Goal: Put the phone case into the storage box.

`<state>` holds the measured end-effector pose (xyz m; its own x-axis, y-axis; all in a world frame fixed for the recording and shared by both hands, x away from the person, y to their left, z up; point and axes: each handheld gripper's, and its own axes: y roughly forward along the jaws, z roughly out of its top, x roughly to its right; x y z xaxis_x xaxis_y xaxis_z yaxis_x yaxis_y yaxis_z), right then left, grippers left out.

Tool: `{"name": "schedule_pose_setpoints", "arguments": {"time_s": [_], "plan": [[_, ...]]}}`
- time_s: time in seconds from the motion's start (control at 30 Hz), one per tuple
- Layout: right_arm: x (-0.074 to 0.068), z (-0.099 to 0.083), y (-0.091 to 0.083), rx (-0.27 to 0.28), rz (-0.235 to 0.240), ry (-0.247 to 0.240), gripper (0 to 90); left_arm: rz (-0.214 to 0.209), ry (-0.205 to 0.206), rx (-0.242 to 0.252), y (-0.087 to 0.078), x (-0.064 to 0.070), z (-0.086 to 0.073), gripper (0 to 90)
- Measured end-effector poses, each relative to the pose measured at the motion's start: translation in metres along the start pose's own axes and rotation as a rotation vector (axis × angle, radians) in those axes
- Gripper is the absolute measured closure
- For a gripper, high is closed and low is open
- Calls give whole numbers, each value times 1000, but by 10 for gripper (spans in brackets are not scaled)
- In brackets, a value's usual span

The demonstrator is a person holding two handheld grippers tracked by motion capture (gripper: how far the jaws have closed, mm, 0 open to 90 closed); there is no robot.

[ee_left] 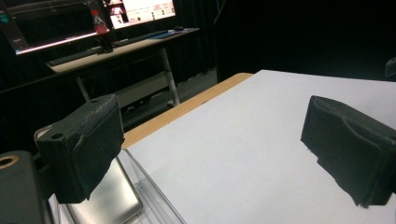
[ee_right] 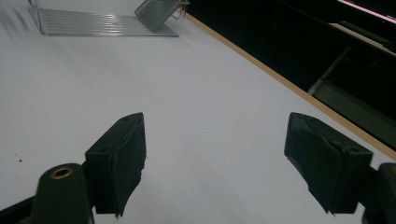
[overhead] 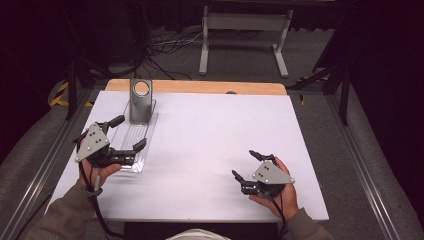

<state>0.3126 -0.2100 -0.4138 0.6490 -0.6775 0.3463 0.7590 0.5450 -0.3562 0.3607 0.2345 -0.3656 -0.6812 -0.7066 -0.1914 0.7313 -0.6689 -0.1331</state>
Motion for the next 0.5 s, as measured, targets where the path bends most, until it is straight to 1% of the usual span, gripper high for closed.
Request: {"name": "schedule_pose_setpoints", "arguments": {"time_s": [0.07, 0.1, 0.2, 0.3, 0.33, 0.4, 0.5], "plan": [[0, 0, 0, -6, -9, -3, 223, -8, -6, 3, -1, 2, -1, 65], [0, 0, 0, -10, -12, -2, 223, -9, 2, 0, -1, 3, -1, 65], [1, 0, 0, -9, -16, 4, 223, -13, -3, 4, -2, 6, -2, 65], [1, 0, -1, -6, -20, 4, 223, -8, 6, 6, -3, 9, -3, 64], [2, 0, -1, -7, -20, 5, 223, -9, 0, 6, -4, 10, -4, 64], [2, 0, -1, -9, -20, 8, 223, -3, 8, 9, -6, 11, -4, 63], [2, 0, -1, -8, -20, 6, 223, -1, 6, 13, -10, 14, -5, 62]]}}
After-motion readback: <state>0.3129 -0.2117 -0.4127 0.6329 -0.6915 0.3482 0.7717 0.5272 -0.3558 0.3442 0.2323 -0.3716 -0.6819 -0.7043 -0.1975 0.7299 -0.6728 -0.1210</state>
